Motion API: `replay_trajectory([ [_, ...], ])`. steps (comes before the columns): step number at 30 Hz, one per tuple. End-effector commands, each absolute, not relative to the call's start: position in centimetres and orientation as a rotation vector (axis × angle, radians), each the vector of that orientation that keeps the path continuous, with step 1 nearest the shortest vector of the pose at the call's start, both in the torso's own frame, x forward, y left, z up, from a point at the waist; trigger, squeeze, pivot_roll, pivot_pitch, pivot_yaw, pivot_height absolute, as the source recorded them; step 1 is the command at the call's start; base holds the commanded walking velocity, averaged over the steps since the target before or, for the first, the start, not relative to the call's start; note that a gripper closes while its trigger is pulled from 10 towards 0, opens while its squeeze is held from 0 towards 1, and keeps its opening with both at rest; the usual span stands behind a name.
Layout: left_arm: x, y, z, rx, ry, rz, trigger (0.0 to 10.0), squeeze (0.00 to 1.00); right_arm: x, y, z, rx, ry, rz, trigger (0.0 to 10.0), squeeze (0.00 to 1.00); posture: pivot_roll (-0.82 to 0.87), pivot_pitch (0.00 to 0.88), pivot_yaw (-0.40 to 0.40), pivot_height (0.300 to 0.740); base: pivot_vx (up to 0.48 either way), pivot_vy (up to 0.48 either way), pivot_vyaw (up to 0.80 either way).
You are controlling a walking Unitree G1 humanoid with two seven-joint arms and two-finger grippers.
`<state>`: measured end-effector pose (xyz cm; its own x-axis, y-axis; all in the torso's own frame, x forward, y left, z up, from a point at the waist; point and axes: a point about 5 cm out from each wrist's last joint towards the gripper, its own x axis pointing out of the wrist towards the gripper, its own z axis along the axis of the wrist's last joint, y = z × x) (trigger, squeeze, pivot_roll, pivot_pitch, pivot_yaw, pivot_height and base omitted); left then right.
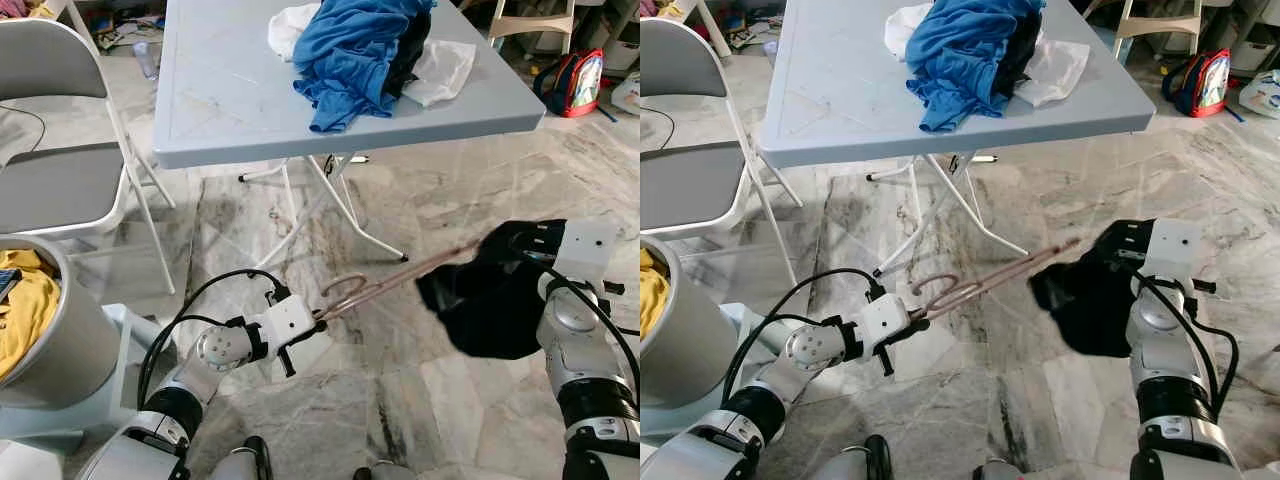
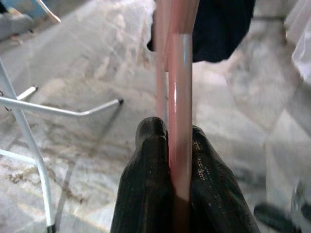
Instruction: Hang hanger
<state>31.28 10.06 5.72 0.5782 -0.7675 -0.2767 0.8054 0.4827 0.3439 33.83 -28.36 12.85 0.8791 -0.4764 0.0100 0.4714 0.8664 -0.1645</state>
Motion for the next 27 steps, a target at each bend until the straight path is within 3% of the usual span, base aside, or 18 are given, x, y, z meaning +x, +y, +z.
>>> replay_trajectory([
  [1, 31.6, 10.0, 6.5, 0.382, 0.030, -0.895, 0.0, 0.00, 33.6, -28.9, 12.5, -0.122, 0.040, -0.535, 0.0, 0.00, -0.06, 0.179, -0.037, 0.740, 0.000, 0.000, 0.00],
  [9, 33.0, 11.5, 7.3, 0.250, -0.033, -0.500, 0.0, 0.00, 32.5, -27.8, 11.4, -0.096, 0.024, -0.494, 0.0, 0.00, -0.06, 0.173, -0.033, 0.740, 0.000, 0.000, 0.00],
  [10, 33.0, 11.5, 7.3, 0.215, -0.033, -0.443, 3.5, 0.00, 32.3, -27.3, 11.5, -0.083, 0.004, -0.464, 0.0, 0.00, -0.06, 0.174, -0.029, 0.740, 0.000, 0.000, 0.00],
  [12, 33.0, 11.5, 7.5, 0.169, -0.056, -0.336, 5.0, 0.00, 32.0, -26.1, 11.9, -0.044, -0.049, -0.403, 0.0, 0.00, -0.05, 0.175, -0.023, 0.740, 0.000, 0.000, 0.00],
  [13, 33.0, 11.4, 7.6, 0.167, -0.065, -0.319, 8.4, 0.00, 32.0, -25.8, 12.1, -0.046, -0.066, -0.388, 0.0, 0.00, -0.05, 0.174, -0.021, 0.740, 0.000, 0.000, 0.00],
  [14, 32.9, 11.3, 7.6, 0.161, -0.068, -0.306, 10.0, 0.00, 31.9, -25.5, 12.4, -0.052, -0.086, -0.372, 0.0, 0.00, -0.05, 0.174, -0.018, 0.740, 0.000, 0.000, 0.00],
  [20, 32.5, 11.4, 8.1, 0.084, -0.094, -0.253, 10.0, 0.00, 31.5, -23.2, 14.7, -0.073, -0.226, -0.281, 0.0, 0.00, -0.04, 0.174, -0.003, 0.740, 0.000, 0.000, 0.00],
  [27, 32.8, 13.8, 9.5, 0.068, -0.124, -0.129, 10.0, 0.00, 31.1, -21.1, 16.8, -0.017, -0.312, -0.201, 0.0, 0.00, -0.02, 0.161, 0.000, 0.740, 0.000, 0.000, 0.00],
])
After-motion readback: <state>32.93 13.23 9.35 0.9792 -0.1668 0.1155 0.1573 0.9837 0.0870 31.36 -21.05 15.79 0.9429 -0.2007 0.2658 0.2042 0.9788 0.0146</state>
